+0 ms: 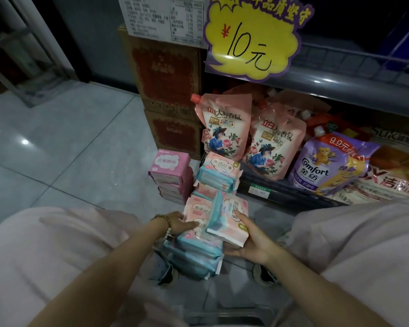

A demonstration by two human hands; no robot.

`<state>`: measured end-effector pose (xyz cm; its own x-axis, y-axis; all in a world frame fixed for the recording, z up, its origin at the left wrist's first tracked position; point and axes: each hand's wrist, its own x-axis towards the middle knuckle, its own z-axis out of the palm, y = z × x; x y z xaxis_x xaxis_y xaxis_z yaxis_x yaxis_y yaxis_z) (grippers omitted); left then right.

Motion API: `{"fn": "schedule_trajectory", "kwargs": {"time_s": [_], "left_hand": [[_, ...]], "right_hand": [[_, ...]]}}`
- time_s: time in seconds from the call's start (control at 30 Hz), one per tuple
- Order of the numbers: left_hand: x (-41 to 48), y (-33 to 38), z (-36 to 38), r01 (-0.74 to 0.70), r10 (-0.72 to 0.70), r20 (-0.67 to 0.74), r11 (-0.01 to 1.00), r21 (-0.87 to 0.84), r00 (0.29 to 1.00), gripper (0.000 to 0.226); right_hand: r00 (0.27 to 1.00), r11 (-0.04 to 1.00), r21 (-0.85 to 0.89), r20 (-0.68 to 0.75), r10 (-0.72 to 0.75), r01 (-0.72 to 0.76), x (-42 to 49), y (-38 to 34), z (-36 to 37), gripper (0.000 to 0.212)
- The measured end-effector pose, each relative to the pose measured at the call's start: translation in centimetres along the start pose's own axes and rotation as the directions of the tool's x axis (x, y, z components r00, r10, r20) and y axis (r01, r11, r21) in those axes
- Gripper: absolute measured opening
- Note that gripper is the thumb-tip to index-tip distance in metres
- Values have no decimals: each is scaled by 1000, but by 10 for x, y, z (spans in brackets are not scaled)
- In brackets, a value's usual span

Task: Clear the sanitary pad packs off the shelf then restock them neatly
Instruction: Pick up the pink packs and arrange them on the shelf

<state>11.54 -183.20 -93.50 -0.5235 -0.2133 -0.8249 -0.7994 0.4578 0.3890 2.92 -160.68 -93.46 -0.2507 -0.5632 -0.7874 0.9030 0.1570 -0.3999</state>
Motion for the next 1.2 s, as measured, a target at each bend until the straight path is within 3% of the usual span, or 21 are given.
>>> {"fn": "schedule_trajectory", "kwargs": {"time_s": [0.03,0.13,0.17,0.3,0.43,0.57,0.7,0.8,0.87,0.97,1.1,1.2], "left_hand": [[-1,4,-4,-18,18,-8,999,-47,1000,116],[-19,28,-16,-175,151,-132,966,-192,980,48],[-19,31,-19,-214,164,-206,945,-247,965,37],[-17,27,-18,-198,44,-365,896,-397,930,46],[-16,16,-16,12,-71,-207,962,-273,976,61],[-16,11,-11,54,-114,-157,937,-346,981,69],[-19,12,-2,88,-115,-35,890,-447,993,74],[-16,-2,4,206,-121,198,846,-492,973,97],[-10,-12,10,192,-126,201,914,-356,971,103],[-9,-13,14,169,-140,151,965,-202,979,106],[-26,-3,7,210,-154,257,955,-210,954,93],[-38,9,-1,178,-115,317,968,-178,942,103]], "right_hand": [[1000,1000,-1,3,-31,31,1,-3,2,47],[990,990,-22,7,-139,139,2,-18,10,43],[986,986,-21,7,-168,168,3,-22,11,46],[965,963,-104,-60,-256,249,6,-32,-1,64],[973,961,-164,-18,-228,222,4,-26,-12,50],[986,925,-359,145,-79,127,4,-11,-6,53],[995,799,-598,-21,-93,62,21,18,5,66],[944,877,-468,-225,-242,113,20,37,15,35],[959,944,-326,-249,-135,49,18,47,20,24],[982,957,-268,-177,64,-111,16,57,26,39],[982,933,-326,-161,102,-150,1,50,25,50],[988,920,-373,-138,71,-118,-18,35,23,55]]}}
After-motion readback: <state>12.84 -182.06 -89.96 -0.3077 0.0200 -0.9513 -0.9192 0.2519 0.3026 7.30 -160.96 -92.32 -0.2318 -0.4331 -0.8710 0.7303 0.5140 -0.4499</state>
